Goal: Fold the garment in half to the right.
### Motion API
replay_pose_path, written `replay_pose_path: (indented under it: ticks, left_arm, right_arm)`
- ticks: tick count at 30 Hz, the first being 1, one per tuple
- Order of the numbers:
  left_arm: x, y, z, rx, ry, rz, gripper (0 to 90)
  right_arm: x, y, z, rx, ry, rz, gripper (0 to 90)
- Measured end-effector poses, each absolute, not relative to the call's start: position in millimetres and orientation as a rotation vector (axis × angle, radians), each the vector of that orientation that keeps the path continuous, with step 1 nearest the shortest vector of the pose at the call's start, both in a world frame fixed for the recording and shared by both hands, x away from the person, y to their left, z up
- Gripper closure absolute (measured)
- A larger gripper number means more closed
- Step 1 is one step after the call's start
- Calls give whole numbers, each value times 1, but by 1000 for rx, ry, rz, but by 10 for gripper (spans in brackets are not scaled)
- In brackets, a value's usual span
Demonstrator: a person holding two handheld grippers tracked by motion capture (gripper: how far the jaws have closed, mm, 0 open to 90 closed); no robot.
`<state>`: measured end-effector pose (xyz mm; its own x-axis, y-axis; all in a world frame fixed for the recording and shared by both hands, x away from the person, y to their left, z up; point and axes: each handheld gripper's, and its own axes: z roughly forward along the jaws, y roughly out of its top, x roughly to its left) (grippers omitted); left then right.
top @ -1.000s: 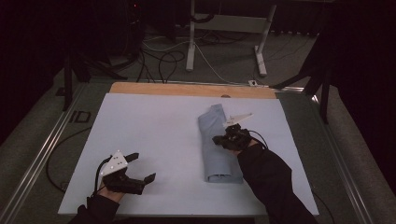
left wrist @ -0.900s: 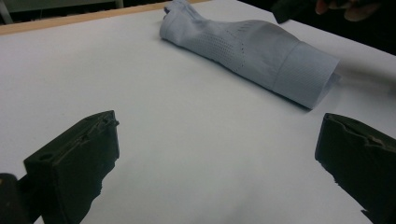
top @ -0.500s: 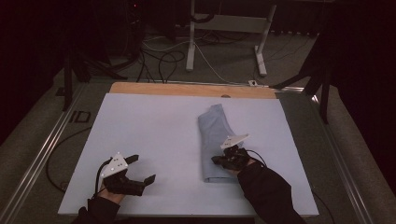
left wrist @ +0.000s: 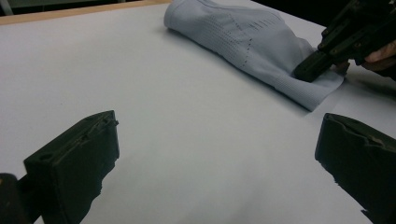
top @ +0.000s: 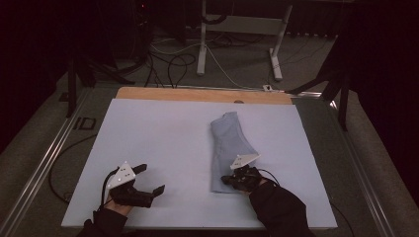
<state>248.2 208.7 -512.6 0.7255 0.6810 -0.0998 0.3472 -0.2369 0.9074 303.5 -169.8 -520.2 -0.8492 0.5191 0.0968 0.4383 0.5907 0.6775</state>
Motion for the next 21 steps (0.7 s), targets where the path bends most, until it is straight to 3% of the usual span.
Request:
replay_pose_path:
  ticks: [12,16,21]
  left_arm:
    - [247,210,-513,1845,800,388,6]
    - [248,210,-512,1842,800,389,6]
    - [247,212,-511,1844,792,400,6]
  right_arm:
    - [304,-174,-520,869,2681,1189,897]
    - [303,-174,-510,832,2662,1248,812]
    - [306,-174,-498,816,2614,1303,600]
